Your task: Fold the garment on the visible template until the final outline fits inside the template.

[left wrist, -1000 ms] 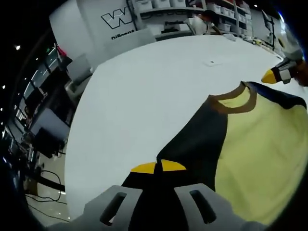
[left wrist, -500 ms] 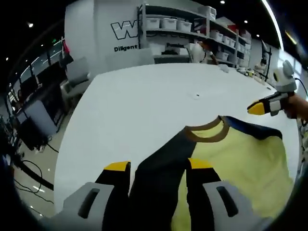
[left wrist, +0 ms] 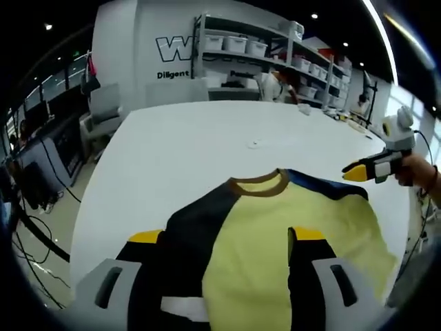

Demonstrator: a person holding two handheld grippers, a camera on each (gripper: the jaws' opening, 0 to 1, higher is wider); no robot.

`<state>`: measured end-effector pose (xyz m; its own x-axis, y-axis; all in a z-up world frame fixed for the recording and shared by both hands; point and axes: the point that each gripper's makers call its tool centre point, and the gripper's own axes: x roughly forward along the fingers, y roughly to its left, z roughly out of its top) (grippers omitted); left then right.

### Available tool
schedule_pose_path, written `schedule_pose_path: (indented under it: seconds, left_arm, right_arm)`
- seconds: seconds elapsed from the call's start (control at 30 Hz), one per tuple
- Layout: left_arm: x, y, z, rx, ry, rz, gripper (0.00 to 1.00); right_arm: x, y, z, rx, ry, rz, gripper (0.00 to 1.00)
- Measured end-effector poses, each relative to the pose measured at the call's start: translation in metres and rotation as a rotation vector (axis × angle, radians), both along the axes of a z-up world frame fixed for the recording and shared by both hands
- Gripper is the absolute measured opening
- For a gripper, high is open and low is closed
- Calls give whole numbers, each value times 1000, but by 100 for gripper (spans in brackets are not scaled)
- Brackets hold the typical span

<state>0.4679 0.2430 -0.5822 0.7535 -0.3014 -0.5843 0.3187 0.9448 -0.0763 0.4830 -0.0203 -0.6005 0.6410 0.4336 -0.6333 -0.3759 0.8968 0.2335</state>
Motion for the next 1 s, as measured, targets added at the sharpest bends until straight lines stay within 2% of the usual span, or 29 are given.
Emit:
schedule_pose_path:
  seconds: [0.13, 0.3, 0.5, 0.6, 0.77, 0.83, 0.9, 1.0]
  left_arm:
    - [-11, -5, 5, -24, 5, -18, 88]
    - [-20, -8, 11, -27, -9, -27, 94]
    - [-36, -15, 13, -35, 3, -51, 99]
    - [-44, -16, 13, -36, 14, -55, 99]
    - [-55, -18, 12, -48, 22, -62, 99]
    - [-62, -19, 10, -48, 30, -62, 99]
    - [-67, -20, 10, -46, 27, -69, 99]
    - [-73, -21, 8, -47, 37, -80, 99]
  right_arm:
    - [-16, -7, -6, -16, 22, -12, 32]
    - [-30, -13, -13, -15, 46, -32, 29]
    - [-40, -24, -14, -33, 54, -71, 22]
    - [-40, -33, -16, -31, 68, -99, 19]
    - [-47, -34, -22, -21, 94, -112, 16]
    - [-48, -35, -24, -19, 102, -117, 11]
    - [-48, -36, -24, -22, 99, -118, 0]
    - [-49, -38, -25, -35, 99, -116, 0]
